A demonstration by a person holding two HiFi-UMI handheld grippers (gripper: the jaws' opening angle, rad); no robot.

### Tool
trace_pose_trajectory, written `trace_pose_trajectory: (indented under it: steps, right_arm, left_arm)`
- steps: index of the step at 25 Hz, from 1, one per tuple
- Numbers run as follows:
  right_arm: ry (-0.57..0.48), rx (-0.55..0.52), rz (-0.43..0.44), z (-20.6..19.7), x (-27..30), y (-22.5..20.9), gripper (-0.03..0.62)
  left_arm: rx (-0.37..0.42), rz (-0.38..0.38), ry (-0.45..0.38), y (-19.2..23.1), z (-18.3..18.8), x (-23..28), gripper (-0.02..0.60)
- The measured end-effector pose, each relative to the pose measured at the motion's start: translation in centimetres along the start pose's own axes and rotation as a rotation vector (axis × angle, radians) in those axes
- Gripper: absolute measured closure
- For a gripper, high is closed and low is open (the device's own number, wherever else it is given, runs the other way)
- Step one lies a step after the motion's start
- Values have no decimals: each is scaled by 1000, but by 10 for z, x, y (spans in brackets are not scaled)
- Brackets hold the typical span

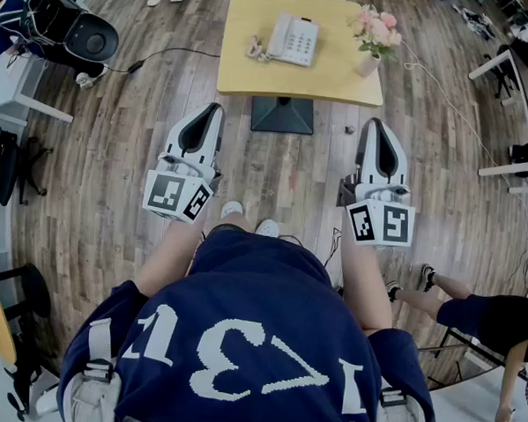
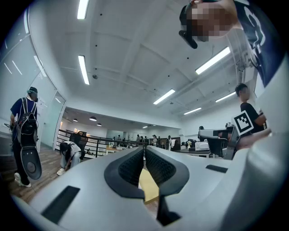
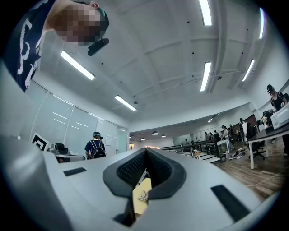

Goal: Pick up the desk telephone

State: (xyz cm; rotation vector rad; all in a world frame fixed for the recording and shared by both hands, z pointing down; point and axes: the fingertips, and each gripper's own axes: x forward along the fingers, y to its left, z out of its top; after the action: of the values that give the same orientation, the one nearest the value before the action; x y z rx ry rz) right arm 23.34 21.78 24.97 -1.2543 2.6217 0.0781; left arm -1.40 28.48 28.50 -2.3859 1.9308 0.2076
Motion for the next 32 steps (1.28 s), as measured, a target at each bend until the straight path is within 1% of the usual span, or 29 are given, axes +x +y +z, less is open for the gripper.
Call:
trace_pose_trajectory:
  steps: [4, 8, 12, 16, 19, 23, 28, 30, 32]
  right_arm:
    - [-6, -5, 20, 5, -2, 3, 569]
    - [-6, 23, 7, 1, 3, -3, 569]
    - [18, 56, 14, -10, 15, -7, 569]
    - [39, 53, 8, -22, 40, -16, 568]
    - [46, 40, 6, -30, 66, -24, 568]
    - [48, 16, 9, -37, 115, -35, 568]
    - [-5, -1, 0, -37, 186, -50, 568]
    - [-14, -11, 2, -41, 211, -53, 568]
    - [-11, 2, -14, -48, 234, -58, 568]
  left_arm:
    - [-1, -7, -1, -5, 3, 3, 555]
    - [1, -15, 1, -5, 4, 12, 555]
    - [-5, -16, 4, 5, -1, 24, 555]
    - [-9, -21, 1, 22, -7, 49, 555]
    - [-14, -29, -5, 39, -13, 75, 555]
    - [-25, -30, -12, 73, -19, 123, 555]
    - [-17, -74, -27, 117, -19, 192, 555]
    - [-18, -83, -30, 136, -20, 215, 555]
    - [-18, -104, -26, 152, -23, 237, 555]
